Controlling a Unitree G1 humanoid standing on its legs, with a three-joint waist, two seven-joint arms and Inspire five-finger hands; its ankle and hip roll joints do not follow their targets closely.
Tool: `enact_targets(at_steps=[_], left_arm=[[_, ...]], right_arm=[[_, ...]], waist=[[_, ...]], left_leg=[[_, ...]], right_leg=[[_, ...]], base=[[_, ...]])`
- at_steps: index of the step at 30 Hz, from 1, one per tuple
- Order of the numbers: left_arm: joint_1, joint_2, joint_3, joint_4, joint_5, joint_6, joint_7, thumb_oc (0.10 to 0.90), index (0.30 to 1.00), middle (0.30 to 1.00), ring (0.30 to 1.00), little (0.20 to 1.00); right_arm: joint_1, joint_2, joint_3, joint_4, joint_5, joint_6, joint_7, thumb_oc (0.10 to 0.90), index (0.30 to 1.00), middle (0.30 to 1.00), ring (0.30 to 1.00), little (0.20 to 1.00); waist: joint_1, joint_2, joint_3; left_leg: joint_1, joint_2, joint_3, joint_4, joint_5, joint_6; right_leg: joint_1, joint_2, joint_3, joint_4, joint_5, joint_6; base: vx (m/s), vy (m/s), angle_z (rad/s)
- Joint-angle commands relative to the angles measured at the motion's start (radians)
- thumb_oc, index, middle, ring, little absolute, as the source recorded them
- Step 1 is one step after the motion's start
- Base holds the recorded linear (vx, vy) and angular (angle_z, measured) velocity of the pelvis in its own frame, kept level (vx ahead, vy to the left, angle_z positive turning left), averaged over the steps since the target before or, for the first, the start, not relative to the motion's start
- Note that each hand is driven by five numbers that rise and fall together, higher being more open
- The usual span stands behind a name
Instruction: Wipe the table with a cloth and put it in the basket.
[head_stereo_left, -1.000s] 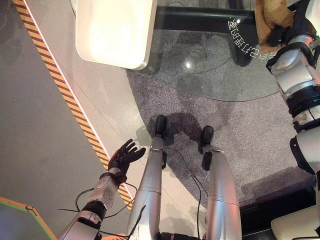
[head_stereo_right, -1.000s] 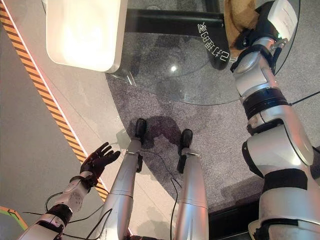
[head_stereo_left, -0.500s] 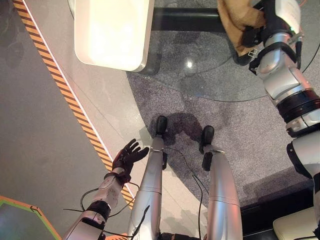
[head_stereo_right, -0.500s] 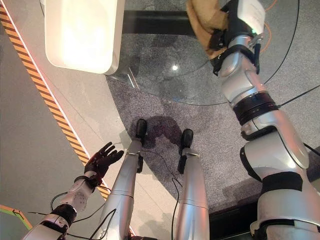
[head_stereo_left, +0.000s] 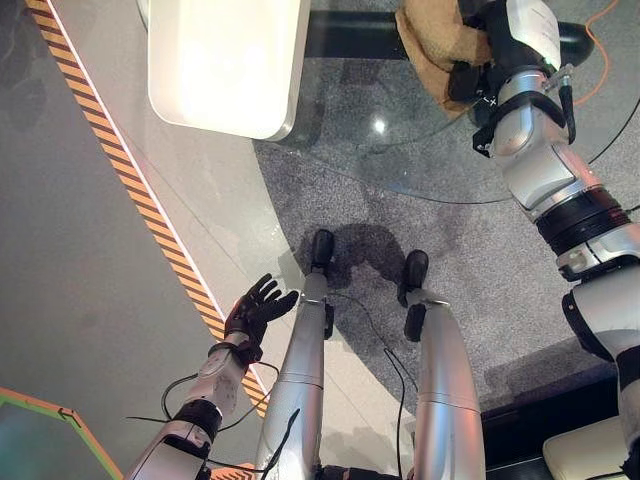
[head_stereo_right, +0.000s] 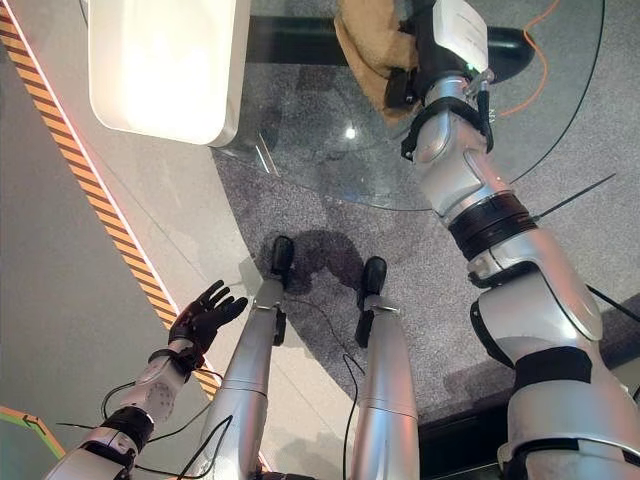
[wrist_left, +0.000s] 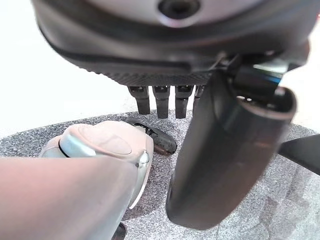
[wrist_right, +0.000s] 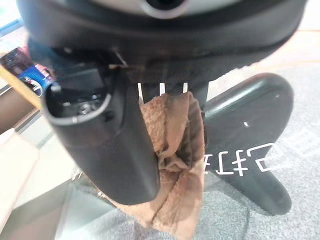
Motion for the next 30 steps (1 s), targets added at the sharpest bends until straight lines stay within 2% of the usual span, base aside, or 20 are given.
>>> enact_targets(at_steps=[1,2,5,6,7,20,21,22,23,30], left_arm=[[0.038,0.005,0.027,0.027,0.019,-0.039,0.020,0.800,0.900,0.900,0.900,0.900],[0.028,0.008,0.033,0.026,0.018,-0.038,0.020,0.800,0.900,0.900,0.900,0.900],[0.028,0.011,0.035,0.022,0.019,-0.034,0.020,0.800,0.900,0.900,0.900,0.900],[0.041,0.010,0.032,0.021,0.020,-0.034,0.019,0.800,0.900,0.900,0.900,0.900],[0.029,0.011,0.037,0.019,0.020,-0.034,0.018,0.800,0.900,0.900,0.900,0.900],[0.029,0.006,0.039,0.012,0.028,-0.033,0.028,0.800,0.900,0.900,0.900,0.900],[0.043,0.005,0.035,0.012,0.028,-0.033,0.028,0.800,0.900,0.900,0.900,0.900],[0.043,0.006,0.036,0.011,0.027,-0.033,0.029,0.800,0.900,0.900,0.900,0.900],[0.030,0.008,0.042,0.009,0.028,-0.032,0.030,0.800,0.900,0.900,0.900,0.900],[0.030,0.007,0.047,0.005,0.030,-0.027,0.031,0.800,0.900,0.900,0.900,0.900]], right_arm=[[0.017,0.122,0.074,-0.149,-0.014,-0.069,0.104,0.100,0.300,0.300,0.300,0.200],[0.013,0.121,0.075,-0.158,-0.024,-0.070,0.121,0.100,0.300,0.300,0.300,0.200],[0.029,0.125,0.082,-0.173,-0.037,-0.067,0.143,0.100,0.300,0.300,0.300,0.200],[0.046,0.127,0.085,-0.182,-0.045,-0.066,0.154,0.100,0.300,0.300,0.300,0.200],[0.036,0.124,0.085,-0.188,-0.048,-0.064,0.159,0.100,0.300,0.300,0.300,0.200],[0.069,0.134,0.095,-0.269,-0.069,-0.064,0.226,0.100,0.300,0.300,0.300,0.200],[0.087,0.138,0.093,-0.276,-0.075,-0.064,0.230,0.100,0.300,0.300,0.300,0.200],[0.092,0.138,0.091,-0.284,-0.080,-0.063,0.234,0.100,0.300,0.300,0.300,0.200],[0.082,0.137,0.089,-0.288,-0.082,-0.064,0.237,0.100,0.300,0.300,0.300,0.200],[0.101,0.136,0.086,-0.344,-0.126,-0.066,0.250,0.100,0.300,0.300,0.300,0.200]], waist=[[0.012,-0.022,0.006],[0.012,-0.022,0.006],[0.012,-0.023,0.006],[0.011,-0.024,0.006],[0.011,-0.024,0.006],[0.006,-0.027,0.006],[0.005,-0.028,0.006],[0.005,-0.029,0.006],[0.005,-0.029,0.006],[0.001,-0.033,0.006]], left_leg=[[-0.003,-0.085,0.139,0.075,-0.092,0.129],[-0.025,-0.083,0.142,0.062,-0.056,0.134],[-0.024,-0.083,0.143,0.062,-0.056,0.134],[0.000,-0.084,0.141,0.073,-0.090,0.130],[-0.026,-0.083,0.144,0.062,-0.055,0.134],[-0.033,-0.083,0.145,0.064,-0.054,0.135],[-0.007,-0.085,0.144,0.077,-0.090,0.131],[-0.008,-0.085,0.144,0.078,-0.090,0.131],[-0.036,-0.084,0.146,0.068,-0.055,0.135],[-0.036,-0.084,0.147,0.070,-0.053,0.136]], right_leg=[[0.030,0.022,-0.053,-0.126,0.070,-0.002],[0.011,0.021,-0.063,-0.145,0.105,-0.010],[0.013,0.021,-0.064,-0.147,0.105,-0.010],[0.034,0.022,-0.054,-0.131,0.071,-0.002],[0.012,0.022,-0.064,-0.148,0.105,-0.010],[0.004,0.024,-0.062,-0.148,0.106,-0.011],[0.027,0.025,-0.053,-0.130,0.071,-0.003],[0.026,0.026,-0.053,-0.129,0.071,-0.003],[0.003,0.026,-0.062,-0.146,0.106,-0.011],[0.003,0.027,-0.062,-0.145,0.107,-0.010]], base=[[-0.07,0.008,0.00],[-0.07,0.008,0.00],[0.00,-0.002,0.00],[0.00,0.000,0.00],[0.00,0.000,0.00],[0.00,0.000,0.00],[0.06,-0.008,0.00],[0.00,0.000,0.00],[-0.06,0.009,0.00],[-0.01,0.002,0.00]])
